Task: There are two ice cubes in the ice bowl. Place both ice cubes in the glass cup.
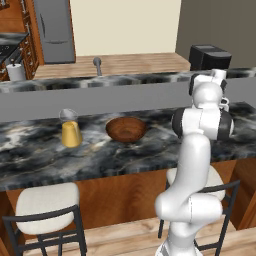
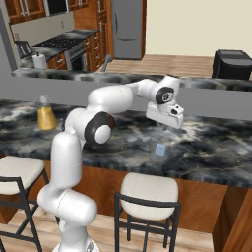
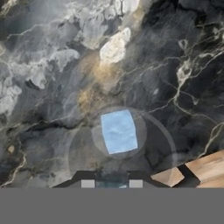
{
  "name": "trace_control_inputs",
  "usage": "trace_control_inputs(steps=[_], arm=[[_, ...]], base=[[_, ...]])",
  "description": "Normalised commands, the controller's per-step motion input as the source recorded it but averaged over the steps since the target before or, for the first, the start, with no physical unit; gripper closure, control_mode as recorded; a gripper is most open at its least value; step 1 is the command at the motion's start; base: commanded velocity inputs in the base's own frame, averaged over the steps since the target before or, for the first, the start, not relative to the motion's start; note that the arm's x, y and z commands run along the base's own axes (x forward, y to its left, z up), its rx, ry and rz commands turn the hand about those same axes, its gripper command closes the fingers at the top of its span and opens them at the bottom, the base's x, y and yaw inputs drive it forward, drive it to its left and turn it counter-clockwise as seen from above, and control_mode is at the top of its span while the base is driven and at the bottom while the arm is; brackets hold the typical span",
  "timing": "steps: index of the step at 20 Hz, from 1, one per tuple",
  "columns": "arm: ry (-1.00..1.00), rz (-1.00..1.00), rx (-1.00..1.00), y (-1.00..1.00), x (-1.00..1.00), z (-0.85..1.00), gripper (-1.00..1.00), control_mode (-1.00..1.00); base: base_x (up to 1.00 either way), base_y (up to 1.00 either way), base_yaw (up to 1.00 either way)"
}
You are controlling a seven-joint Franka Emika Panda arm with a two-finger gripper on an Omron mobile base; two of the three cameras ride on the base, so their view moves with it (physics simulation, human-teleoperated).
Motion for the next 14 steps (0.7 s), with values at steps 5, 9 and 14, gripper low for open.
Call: trace_control_inputs(steps=[5,9,14], arm=[[-0.04,0.0,-0.03,-0.07,0.12,-0.13,1.0,-1.0],[-0.03,0.0,-0.03,0.0,0.04,-0.09,1.0,-1.0],[0.0,0.0,0.0,0.0,0.04,0.0,1.0,-1.0]], base=[[0.0,0.0,0.0],[0.0,0.0,0.0],[0.0,0.0,0.0]])
